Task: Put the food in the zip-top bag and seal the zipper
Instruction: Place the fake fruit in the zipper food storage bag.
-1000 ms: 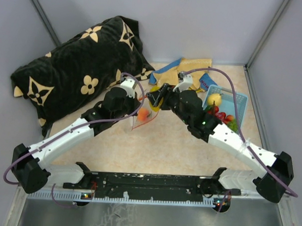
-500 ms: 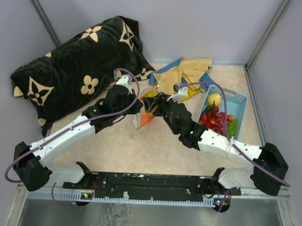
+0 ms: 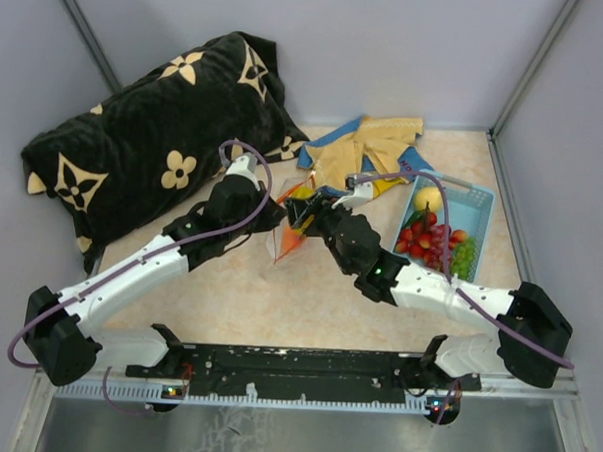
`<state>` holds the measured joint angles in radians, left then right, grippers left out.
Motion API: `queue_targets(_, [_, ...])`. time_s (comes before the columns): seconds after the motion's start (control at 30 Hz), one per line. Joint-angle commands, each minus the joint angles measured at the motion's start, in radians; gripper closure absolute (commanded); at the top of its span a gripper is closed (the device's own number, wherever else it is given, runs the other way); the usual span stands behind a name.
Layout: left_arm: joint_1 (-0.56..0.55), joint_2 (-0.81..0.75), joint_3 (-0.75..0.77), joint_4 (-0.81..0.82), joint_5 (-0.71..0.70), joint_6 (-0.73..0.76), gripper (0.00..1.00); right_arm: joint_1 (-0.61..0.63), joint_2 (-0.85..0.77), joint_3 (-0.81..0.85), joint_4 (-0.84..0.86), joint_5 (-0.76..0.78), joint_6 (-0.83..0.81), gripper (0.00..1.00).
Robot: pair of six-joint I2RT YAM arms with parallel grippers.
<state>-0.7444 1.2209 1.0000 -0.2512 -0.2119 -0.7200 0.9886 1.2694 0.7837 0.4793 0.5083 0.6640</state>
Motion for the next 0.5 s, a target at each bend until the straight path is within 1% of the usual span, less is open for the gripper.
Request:
queue_targets(0.0, [0.01,-0.032,-0.02,0.033,0.014,-0.028,1.0,0.012,0.001,-0.019,0.111,0.031,0.003,0.42])
queue_targets(0.3, [0.02,-0.056,-0.025,0.035,0.04,-0.03,1.0,0.012,0.002,-0.035,0.094,0.082,0.0,0.38])
queue_targets(0.47, [0.025,-0.067,-0.032,0.036,0.051,-0.03,1.0,0.011,0.021,-0.021,0.056,0.065,-0.036,0.36])
